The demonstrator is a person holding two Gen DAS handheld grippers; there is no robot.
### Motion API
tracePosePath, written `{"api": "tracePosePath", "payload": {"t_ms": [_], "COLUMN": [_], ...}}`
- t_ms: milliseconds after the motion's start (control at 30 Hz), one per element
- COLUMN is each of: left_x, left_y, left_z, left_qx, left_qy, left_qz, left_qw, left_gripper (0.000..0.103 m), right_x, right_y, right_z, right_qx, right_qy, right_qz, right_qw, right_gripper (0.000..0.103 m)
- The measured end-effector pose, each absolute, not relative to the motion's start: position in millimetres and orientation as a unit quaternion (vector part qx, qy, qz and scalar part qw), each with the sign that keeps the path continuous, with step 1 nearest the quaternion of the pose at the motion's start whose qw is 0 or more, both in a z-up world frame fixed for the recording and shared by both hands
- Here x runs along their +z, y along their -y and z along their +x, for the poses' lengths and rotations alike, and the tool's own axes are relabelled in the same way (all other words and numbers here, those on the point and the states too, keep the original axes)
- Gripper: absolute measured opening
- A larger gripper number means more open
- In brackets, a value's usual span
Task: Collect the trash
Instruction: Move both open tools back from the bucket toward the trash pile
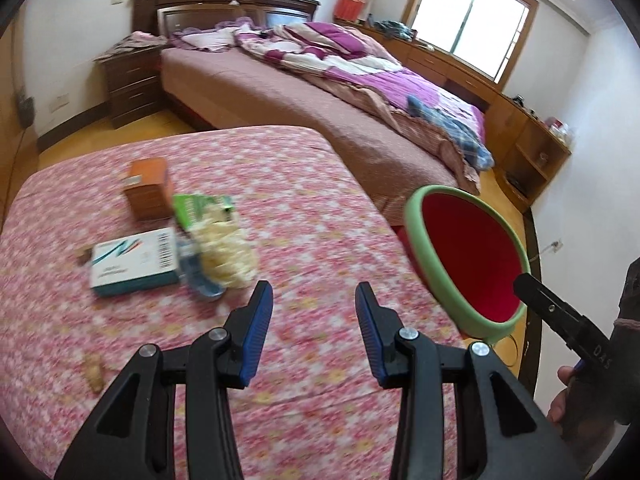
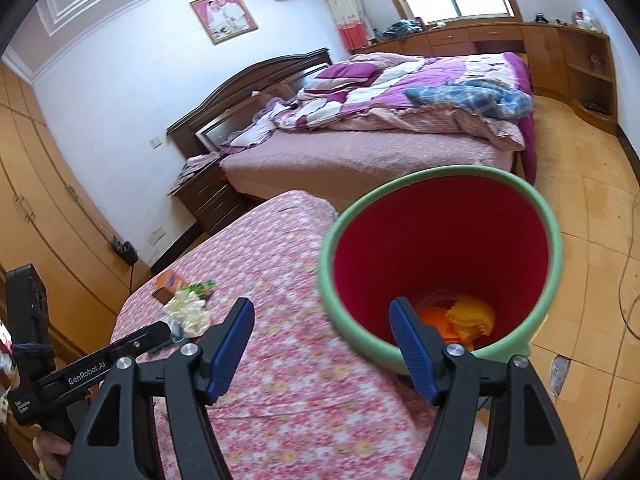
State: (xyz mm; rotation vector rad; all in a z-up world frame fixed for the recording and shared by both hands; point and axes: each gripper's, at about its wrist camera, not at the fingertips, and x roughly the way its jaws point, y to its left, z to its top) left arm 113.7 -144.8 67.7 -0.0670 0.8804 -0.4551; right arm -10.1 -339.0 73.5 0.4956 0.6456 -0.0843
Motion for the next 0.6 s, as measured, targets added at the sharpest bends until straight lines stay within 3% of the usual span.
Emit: {"api": "tracePosePath", "payload": {"t_ms": [600], "left_x": [56.6], "left_y": [52.0], "left_z": [123.3], "left_qx": [-0.122], "left_qy": [-0.419], "left_qz": [-0.078], "left_qw": [0.896], "left_gripper": [0.043], "right_x": [77.2], "right_y": [277.3], "right_z": [29.1], "right_qx": [0.015], "right_qy": [-0.352], "right_qz": [0.218], "right_qw": [0.910], "right_gripper": [0.073]}}
